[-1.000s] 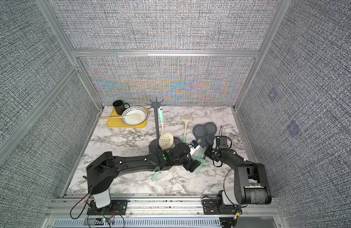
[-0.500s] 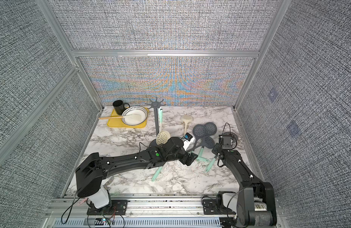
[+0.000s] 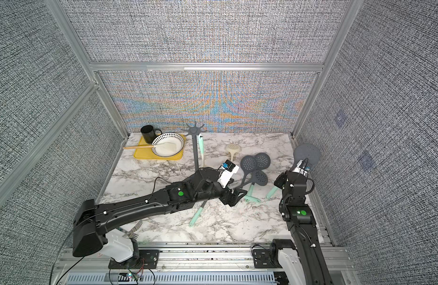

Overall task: Hang the skimmer on the kitchen utensil rack
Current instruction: Pick up the skimmer from the center of the board.

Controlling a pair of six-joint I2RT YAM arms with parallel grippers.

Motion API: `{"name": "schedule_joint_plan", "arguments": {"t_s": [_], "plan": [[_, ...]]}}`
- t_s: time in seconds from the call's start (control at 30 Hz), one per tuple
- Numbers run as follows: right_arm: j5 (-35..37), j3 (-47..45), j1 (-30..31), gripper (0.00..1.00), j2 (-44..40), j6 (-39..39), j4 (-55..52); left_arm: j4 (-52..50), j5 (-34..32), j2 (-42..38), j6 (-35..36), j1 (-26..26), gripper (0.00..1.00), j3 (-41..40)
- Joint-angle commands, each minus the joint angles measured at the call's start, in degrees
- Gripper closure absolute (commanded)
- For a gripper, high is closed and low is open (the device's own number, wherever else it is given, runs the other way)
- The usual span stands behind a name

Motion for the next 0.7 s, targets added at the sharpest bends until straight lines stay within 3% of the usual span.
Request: {"name": "schedule_joint_plan", "arguments": {"t_s": [0.0,0.27,0.43,0.67], "plan": [[-7.6,2.1,0.1,1.00,-1.3,-4.1,6.0,-2.7,-3.5,-3.9,-0.1,0.1,0.13,-0.4],[-25.1,1.0,0.0,1.00,-2.0,-4.0,20.2,-5.0,-12.0,-13.5,-0.4,0.2,0.10,-2.8],[-36.9,2.7,0.5,1.00,2.5,-5.4,25.3,-8.3,-14.6,-17.4,-1.3,1.5,0.10,-3.2],[-41.0,2.5,7.1,1.00,5.8,-9.0,34.0,-8.6,-12.8,-22.8,-5.0,4.8,0.10,-6.7]]}}
